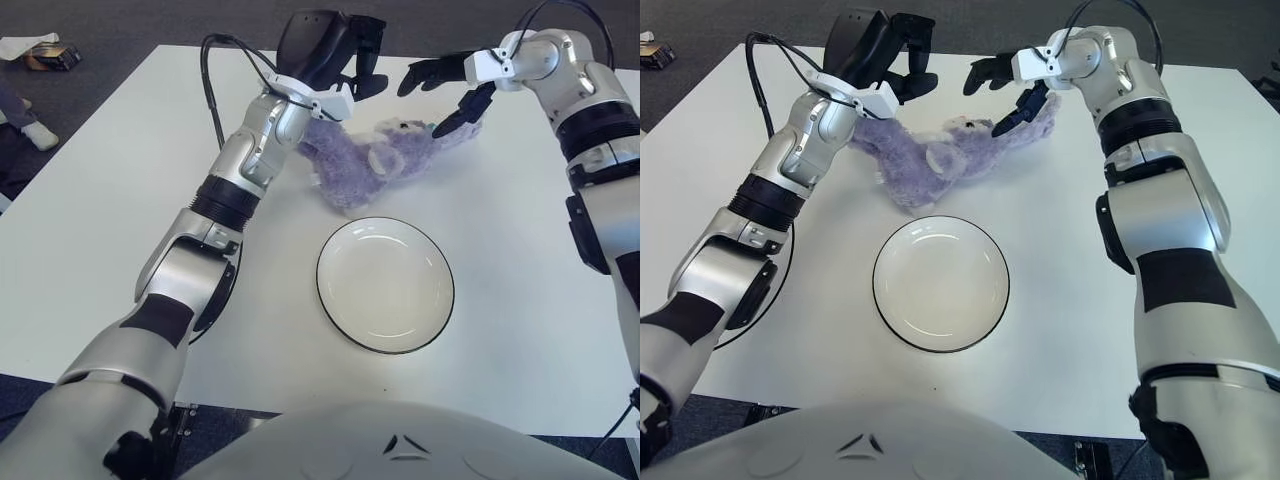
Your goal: Put the doll into the plate.
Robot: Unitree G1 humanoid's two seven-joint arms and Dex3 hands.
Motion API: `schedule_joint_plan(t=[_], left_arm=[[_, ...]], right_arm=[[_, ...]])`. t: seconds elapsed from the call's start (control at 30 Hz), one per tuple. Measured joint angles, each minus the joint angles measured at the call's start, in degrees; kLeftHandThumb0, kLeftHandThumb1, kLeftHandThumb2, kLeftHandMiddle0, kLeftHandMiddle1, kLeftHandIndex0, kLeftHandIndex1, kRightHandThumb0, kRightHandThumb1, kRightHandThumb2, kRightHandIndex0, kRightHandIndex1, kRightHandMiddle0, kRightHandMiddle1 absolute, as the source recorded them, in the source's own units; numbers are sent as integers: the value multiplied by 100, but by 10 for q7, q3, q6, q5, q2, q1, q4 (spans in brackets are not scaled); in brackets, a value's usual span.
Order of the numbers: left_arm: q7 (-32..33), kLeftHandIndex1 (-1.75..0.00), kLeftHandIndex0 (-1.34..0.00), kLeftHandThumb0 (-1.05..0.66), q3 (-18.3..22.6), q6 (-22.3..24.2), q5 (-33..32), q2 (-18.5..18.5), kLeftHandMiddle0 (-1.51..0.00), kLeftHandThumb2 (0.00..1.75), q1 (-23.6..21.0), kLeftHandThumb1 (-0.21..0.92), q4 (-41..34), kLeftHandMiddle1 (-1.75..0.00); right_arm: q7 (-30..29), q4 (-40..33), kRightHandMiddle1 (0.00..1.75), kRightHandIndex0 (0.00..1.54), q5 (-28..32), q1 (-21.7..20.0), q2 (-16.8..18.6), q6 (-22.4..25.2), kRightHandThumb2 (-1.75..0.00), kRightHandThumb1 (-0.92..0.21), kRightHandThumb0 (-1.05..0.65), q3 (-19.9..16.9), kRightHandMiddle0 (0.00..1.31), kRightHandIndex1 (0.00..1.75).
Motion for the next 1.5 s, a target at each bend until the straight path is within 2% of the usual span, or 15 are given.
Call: schedule_joint_plan(t=[0.27,0.33,0.43,0.53,0.77,1.17,1.37,1.5], left_arm=[[3,-175,-122,-49,0,14,1,-8,-137,107,-4,55,0,-175],[3,-175,-110,-49,0,20,2,-10,-136,104,-5,56,-1,-175],[4,-175,-77,-48,0,28,4,-14,-134,122,-8,40,-1,-175],[4,-175,-68,-49,0,39,8,-18,-133,131,-12,33,-3,-175],[8,-175,-70,-53,0,49,12,-20,-132,144,-20,22,-2,-175],[18,-175,-70,-52,1,42,4,-24,-132,144,-26,22,13,-175],[19,-175,-70,-52,1,42,-2,-28,-131,144,-30,22,22,-175],[27,-175,-71,-53,1,41,-2,-29,-131,146,-32,20,25,-175]], right_arm=[[0,14,57,11,-18,-11,11,-5,-48,-76,-81,16,0,28],[1,14,53,10,-19,-13,15,-5,-47,-77,-80,19,0,26],[5,19,51,9,-18,-16,25,0,-46,-76,-78,21,0,24],[9,29,51,8,-18,-17,37,11,-46,-75,-77,21,0,23],[16,40,50,6,-18,-17,46,5,-46,-77,-81,25,0,20],[24,45,56,7,-17,-16,50,-23,-38,-83,-85,32,0,17],[23,46,51,9,-18,-12,57,-30,-36,-82,-85,34,0,17],[9,44,46,14,-20,-3,59,-39,-30,-85,-93,37,0,25]])
